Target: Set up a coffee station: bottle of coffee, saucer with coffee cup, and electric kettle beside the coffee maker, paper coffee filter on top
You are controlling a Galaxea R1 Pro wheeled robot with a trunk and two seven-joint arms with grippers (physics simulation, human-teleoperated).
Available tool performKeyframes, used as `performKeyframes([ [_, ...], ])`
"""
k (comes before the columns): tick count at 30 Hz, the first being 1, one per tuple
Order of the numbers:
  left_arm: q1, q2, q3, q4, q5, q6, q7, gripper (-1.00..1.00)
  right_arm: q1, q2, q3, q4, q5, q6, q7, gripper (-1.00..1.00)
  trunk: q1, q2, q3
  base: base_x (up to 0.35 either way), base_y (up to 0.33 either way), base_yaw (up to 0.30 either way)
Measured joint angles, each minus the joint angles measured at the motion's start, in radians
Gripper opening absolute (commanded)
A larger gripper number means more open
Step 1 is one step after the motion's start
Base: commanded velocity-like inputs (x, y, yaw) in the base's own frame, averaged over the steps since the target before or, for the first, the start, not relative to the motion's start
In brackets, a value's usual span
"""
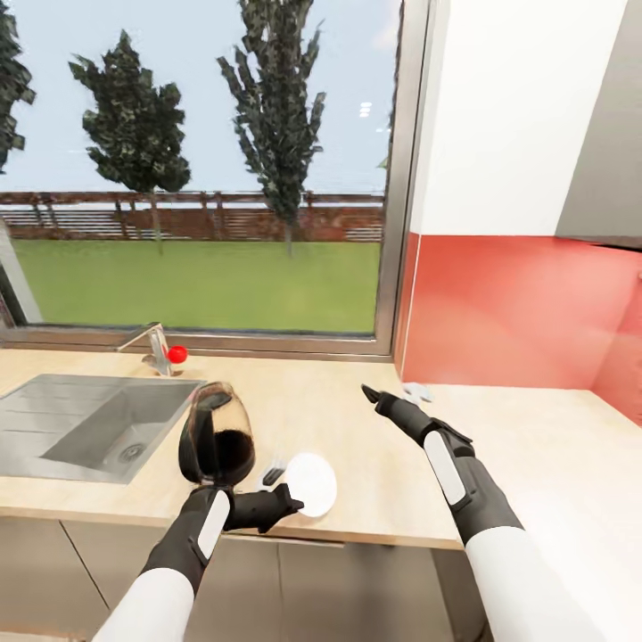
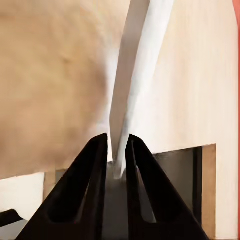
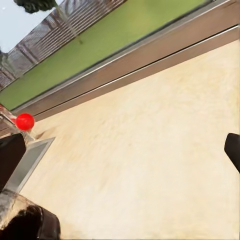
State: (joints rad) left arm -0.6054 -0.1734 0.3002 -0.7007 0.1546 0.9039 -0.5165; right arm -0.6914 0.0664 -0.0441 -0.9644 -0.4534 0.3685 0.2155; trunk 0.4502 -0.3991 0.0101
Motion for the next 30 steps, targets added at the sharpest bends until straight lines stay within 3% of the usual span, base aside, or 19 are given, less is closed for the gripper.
performKeyframes([
  [16, -0.005, 0.000, -0.001, -0.001, 0.000, -0.005, -0.013, -1.00, 0.000, 0.003, 0.003, 0.001, 0.000, 0.000, 0.000, 1.00, 0.000, 0.000, 0.000, -0.337, 0.107, 0.000],
  [30, -0.003, 0.002, -0.003, -0.002, -0.001, -0.003, -0.014, -1.00, 0.000, 0.003, 0.004, 0.000, 0.000, 0.000, 0.001, 1.00, 0.000, 0.000, 0.000, -0.286, 0.226, 0.000],
])
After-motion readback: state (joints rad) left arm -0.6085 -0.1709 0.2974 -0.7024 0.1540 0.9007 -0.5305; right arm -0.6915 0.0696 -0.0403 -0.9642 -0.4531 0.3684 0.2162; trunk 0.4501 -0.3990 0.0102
